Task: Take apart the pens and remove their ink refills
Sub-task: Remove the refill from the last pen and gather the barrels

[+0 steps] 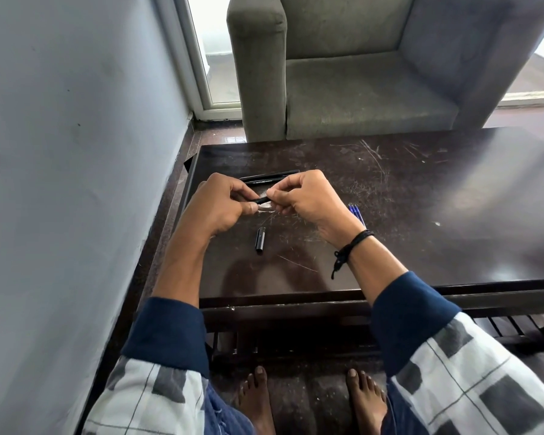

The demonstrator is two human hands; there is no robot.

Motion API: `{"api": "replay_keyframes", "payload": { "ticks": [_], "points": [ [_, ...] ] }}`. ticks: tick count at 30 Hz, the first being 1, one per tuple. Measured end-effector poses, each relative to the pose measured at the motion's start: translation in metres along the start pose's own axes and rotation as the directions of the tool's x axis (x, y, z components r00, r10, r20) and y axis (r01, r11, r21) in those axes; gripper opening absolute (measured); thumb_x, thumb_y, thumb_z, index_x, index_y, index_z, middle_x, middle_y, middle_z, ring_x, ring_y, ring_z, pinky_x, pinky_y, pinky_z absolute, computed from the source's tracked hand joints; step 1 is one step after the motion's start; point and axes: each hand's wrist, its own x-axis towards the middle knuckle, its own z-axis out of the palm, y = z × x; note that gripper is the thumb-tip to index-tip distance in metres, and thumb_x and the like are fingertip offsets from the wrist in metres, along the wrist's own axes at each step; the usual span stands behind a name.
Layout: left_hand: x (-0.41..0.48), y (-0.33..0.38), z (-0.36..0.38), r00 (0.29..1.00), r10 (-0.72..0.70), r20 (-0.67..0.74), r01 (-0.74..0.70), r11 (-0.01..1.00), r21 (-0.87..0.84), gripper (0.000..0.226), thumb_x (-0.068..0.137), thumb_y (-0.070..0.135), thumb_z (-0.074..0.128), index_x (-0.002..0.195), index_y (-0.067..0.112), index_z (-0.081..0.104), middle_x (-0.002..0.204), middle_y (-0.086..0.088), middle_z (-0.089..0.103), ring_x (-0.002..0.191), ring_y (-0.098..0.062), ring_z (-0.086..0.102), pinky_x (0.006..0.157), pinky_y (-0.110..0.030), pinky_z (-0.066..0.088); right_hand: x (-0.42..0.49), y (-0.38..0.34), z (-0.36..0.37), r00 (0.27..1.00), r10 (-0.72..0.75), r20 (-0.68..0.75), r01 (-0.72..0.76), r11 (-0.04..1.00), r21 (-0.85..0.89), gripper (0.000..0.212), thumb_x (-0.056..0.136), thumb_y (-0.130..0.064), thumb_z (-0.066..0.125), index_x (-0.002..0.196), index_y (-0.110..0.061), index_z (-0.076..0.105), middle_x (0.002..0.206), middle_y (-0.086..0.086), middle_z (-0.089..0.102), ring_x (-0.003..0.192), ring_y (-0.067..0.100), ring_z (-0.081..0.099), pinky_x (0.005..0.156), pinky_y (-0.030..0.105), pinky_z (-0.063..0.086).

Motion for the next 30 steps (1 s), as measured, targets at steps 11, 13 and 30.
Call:
{"api": "replay_keyframes", "payload": {
  "ticks": [11, 13, 30],
  "points": [
    [-0.0020, 0.0017, -0.0030, 1.000, 0.008, -0.027, -0.007, 1.000, 0.006, 0.016, 0.081, 0.013, 0.082, 0.097, 0.018, 0.080, 0.085, -0.004, 0.076, 0.078, -0.012, 0.068, 0.080, -0.028, 0.053, -0.0015, -0.0007, -0.0015, 0.999, 0.038, 0.031, -0.040, 0.998, 0.054, 0.025, 0.087, -0.021, 0.080, 0.091, 0.003, 0.075, 0.069, 0.006, 0.072, 0.060, 0.009, 0.062, 0.058, 0.019, 0.052],
    [-0.0021, 0.0009, -0.0034, 1.000, 0.008, -0.030, -0.007, 1.000, 0.009, 0.015, 0.082, 0.013, 0.082, 0.095, 0.020, 0.080, 0.084, -0.003, 0.076, 0.076, -0.010, 0.066, 0.079, -0.029, 0.053, -0.0011, -0.0004, -0.0020, 0.999, 0.032, 0.040, -0.035, 0.996, 0.080, 0.020, 0.086, -0.012, 0.080, 0.093, 0.006, 0.074, 0.071, 0.007, 0.070, 0.062, 0.010, 0.062, 0.060, 0.019, 0.053],
    [0.0001, -0.0005, -0.0017, 1.000, 0.010, -0.021, -0.010, 0.999, 0.032, 0.015, 0.080, 0.016, 0.083, 0.089, 0.026, 0.079, 0.081, 0.002, 0.075, 0.081, -0.013, 0.070, 0.087, -0.039, 0.058, -0.0021, -0.0008, -0.0014, 0.999, 0.043, 0.006, -0.043, 0.999, 0.032, 0.022, 0.087, -0.019, 0.080, 0.090, 0.002, 0.075, 0.072, 0.007, 0.072, 0.063, 0.012, 0.063, 0.061, 0.022, 0.053]
  ]
}}
